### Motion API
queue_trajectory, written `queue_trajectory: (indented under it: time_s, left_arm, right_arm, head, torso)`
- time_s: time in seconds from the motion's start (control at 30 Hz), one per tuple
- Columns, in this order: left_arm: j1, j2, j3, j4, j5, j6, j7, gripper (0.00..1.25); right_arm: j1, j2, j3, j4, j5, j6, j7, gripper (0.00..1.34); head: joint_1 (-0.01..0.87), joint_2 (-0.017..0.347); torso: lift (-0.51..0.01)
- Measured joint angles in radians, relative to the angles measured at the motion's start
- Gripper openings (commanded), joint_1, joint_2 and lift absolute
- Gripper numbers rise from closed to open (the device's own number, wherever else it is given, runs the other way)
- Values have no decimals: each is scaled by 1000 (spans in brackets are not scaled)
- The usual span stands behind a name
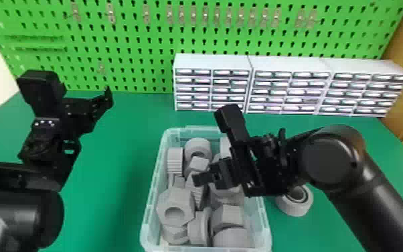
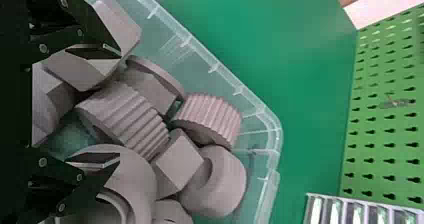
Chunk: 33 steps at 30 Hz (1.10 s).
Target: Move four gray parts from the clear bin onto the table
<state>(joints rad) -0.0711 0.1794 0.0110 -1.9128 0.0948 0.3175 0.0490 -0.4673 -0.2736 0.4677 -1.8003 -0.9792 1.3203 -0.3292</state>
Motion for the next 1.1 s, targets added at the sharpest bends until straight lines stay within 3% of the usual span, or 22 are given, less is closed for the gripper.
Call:
queue_trajectory:
  time_s: [0.57,1.1]
  left_arm:
    - [-12,-3,-10,7,0,1,0,1012]
    - [-17,-5,-18,12,0,1,0,1012]
  right_arm:
    - [-48,-49,72,57,-131,31,-13,816]
    - [-90,-69,135,118,-209,27,-13,816]
  head:
    - [678,34]
    - [678,34]
  torso:
    - [-50]
    - [-50]
